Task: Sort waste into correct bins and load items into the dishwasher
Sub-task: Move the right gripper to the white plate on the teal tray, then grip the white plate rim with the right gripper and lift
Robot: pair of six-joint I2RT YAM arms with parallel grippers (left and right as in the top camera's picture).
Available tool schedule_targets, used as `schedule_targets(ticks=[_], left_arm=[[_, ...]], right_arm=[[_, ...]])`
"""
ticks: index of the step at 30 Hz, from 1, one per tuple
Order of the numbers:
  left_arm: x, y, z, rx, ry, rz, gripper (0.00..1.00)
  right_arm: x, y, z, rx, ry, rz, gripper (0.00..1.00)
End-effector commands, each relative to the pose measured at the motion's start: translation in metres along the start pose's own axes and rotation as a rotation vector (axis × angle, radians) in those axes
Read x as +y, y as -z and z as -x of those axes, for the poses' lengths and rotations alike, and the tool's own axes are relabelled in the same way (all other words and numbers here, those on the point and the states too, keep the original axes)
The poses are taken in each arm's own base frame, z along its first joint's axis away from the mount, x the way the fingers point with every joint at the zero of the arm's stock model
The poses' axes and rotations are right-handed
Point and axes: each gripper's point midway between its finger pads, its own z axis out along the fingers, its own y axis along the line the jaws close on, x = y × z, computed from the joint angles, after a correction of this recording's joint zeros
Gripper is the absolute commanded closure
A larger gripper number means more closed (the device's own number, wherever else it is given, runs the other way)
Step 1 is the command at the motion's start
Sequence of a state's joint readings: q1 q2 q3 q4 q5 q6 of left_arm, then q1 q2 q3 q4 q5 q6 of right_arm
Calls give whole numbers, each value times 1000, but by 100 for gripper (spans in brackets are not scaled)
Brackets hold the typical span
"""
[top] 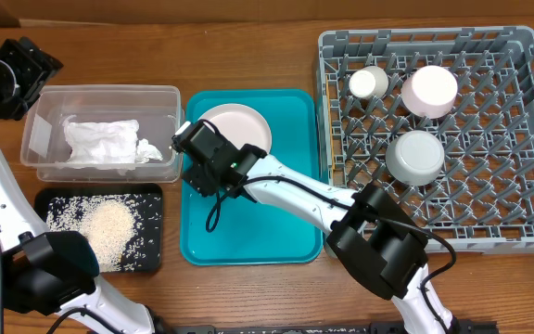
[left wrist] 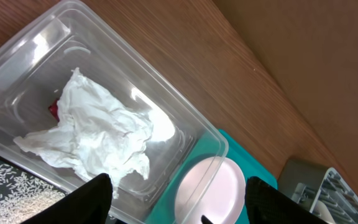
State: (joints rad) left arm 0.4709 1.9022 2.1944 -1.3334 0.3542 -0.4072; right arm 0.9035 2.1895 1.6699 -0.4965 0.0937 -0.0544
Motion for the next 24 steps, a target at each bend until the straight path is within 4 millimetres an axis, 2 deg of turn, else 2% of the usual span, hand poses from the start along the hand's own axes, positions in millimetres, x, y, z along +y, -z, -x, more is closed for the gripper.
schedule_targets(ticks=[1, 4, 7, 11, 12, 15, 17, 19, 22, 24], left_arm=[[-2, 3, -2, -7, -40, 11, 30], [-2, 3, -3, -3, -38, 12, 30], [-1, 3, -4, 1, -35, 14, 30], [-1, 3, -5, 4, -32, 15, 29], [-1, 3, -5, 4, -32, 15, 29], [0, 3, -6, 10, -29, 18, 29], [0, 3, -7, 15, -27, 20, 29], [0, 3, -8, 17, -26, 20, 29], [0, 3, -9, 21, -25, 18, 30], [1, 3, -10, 28, -23, 20, 30]], right_arm=[[-10, -15, -5, 16, -5, -25, 31], [-3, -22, -15, 46, -8, 16, 33], [14, -25, -23, 65, -9, 114, 44], [11, -29, -32, 85, -7, 91, 53], [8, -30, -34, 89, -6, 75, 57], [1, -34, -42, 108, -5, 37, 78], [-1, -34, -43, 115, -6, 30, 87], [-1, -33, -41, 108, -7, 30, 96], [-2, -26, -28, 83, -9, 31, 96], [-4, -8, -11, 52, -13, 30, 96]])
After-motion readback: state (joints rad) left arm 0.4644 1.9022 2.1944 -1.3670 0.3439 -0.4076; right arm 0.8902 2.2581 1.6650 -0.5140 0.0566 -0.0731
